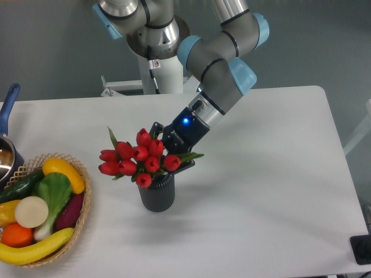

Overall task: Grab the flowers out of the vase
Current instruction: 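Close the gripper on the tulip stems, then lift the gripped tulips straight up out of the grey vase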

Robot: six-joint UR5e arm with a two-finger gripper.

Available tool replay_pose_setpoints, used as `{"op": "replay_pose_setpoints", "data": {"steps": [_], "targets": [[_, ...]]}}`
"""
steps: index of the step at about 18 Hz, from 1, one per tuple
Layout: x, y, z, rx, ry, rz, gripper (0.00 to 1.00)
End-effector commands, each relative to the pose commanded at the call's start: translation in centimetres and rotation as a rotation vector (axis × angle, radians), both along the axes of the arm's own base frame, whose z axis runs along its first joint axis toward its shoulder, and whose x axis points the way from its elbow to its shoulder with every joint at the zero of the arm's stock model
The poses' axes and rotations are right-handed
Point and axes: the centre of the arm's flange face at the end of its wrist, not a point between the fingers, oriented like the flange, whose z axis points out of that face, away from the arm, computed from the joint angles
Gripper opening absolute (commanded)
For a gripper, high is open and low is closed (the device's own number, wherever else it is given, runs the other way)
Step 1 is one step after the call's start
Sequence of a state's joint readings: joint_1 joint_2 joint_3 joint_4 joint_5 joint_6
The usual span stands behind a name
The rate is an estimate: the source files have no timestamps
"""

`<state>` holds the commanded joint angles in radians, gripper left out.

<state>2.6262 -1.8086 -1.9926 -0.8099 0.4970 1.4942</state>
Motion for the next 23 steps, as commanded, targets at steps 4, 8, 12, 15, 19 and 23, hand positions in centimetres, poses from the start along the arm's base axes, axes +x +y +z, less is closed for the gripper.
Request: {"op": "replay_pose_setpoints", "data": {"steps": [4, 8, 12, 15, 19, 23], "targets": [[0.0, 0.0, 0.0, -0.001, -0.002, 0.001, 0.37], [0.1, 0.2, 1.2, 0.042, -0.036, 0.009, 0.37], [-0.4, -0.6, 4.0, 0.037, -0.057, 0.063, 0.37], [-0.6, -0.9, 4.7, 0.042, -0.055, 0.075, 0.37], [-0.7, -0.9, 6.0, 0.06, -0.085, 0.091, 0.37], [0.3, -1.5, 10.6, 0.082, -0.114, 0.131, 0.37]]}}
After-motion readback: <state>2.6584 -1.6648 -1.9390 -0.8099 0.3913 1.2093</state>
